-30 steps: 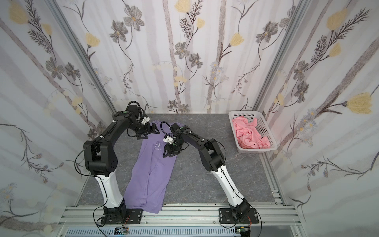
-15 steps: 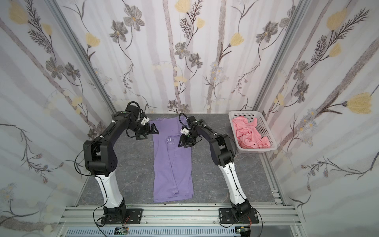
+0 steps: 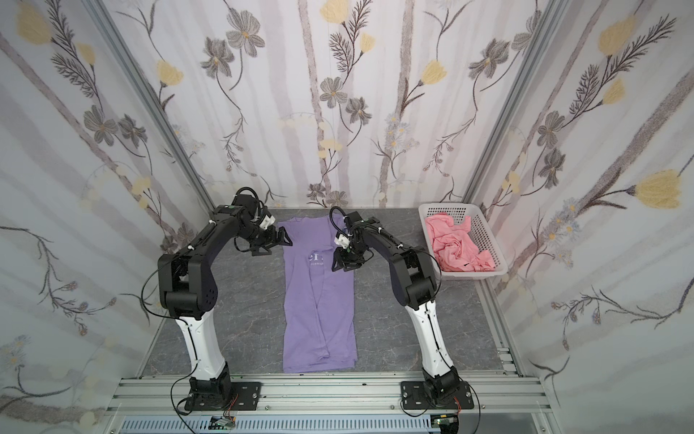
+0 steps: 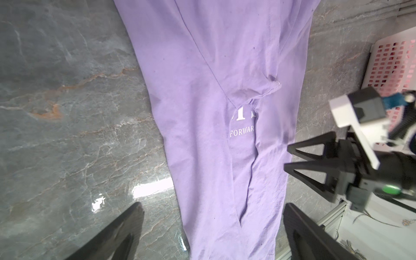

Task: Fold and stack t-shirts
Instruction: Move the T-shirt to the center of the board.

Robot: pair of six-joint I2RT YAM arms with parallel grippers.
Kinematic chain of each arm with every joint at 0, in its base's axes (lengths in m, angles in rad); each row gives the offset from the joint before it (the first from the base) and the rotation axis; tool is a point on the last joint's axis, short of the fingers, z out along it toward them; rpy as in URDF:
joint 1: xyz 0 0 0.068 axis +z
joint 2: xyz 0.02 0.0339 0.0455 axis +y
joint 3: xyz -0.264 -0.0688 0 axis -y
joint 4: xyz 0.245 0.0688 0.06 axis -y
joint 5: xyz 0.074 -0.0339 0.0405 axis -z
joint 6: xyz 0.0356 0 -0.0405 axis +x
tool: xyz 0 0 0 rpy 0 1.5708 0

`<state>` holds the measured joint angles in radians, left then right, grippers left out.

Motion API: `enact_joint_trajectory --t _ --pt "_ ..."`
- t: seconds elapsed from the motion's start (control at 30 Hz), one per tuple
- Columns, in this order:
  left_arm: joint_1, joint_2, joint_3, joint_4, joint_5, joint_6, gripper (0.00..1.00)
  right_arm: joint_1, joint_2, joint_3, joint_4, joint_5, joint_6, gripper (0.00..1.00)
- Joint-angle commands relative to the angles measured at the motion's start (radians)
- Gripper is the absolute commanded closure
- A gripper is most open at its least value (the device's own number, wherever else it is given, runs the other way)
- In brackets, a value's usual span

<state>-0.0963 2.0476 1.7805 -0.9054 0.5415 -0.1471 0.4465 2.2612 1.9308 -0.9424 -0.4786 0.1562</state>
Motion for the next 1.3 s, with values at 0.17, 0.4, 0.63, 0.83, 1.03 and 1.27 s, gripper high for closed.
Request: enact_joint_trajectory --t 0.17,0.4,0.63,0.83,1.03,1.27 --pt "0.000 0.130 0.120 0.223 0.038 -0.094 0.00 0.146 -0.258 -0.292 -0.029 0.005 -0.054 0.47" --pt "-0.017 0.283 0.266 0.293 0.074 -0.120 0.00 0.315 -0.295 -0.518 -0.014 0.015 -0.047 0.48" --pt "-0.025 0.384 0.350 0.274 0.075 -0.123 0.00 0.418 -0.304 -0.566 0.007 0.021 -0.012 0.47" --pt "-0.024 0.458 0.413 0.226 0.070 -0.100 0.00 0.512 -0.264 -0.558 0.009 0.013 0.006 0.47" --pt "-0.025 0.495 0.476 0.190 0.074 -0.085 0.00 0.572 -0.233 -0.556 0.008 0.017 0.016 0.48" --pt "-0.024 0.515 0.518 0.155 0.078 -0.065 0.00 0.586 -0.226 -0.561 0.008 0.040 0.016 0.56"
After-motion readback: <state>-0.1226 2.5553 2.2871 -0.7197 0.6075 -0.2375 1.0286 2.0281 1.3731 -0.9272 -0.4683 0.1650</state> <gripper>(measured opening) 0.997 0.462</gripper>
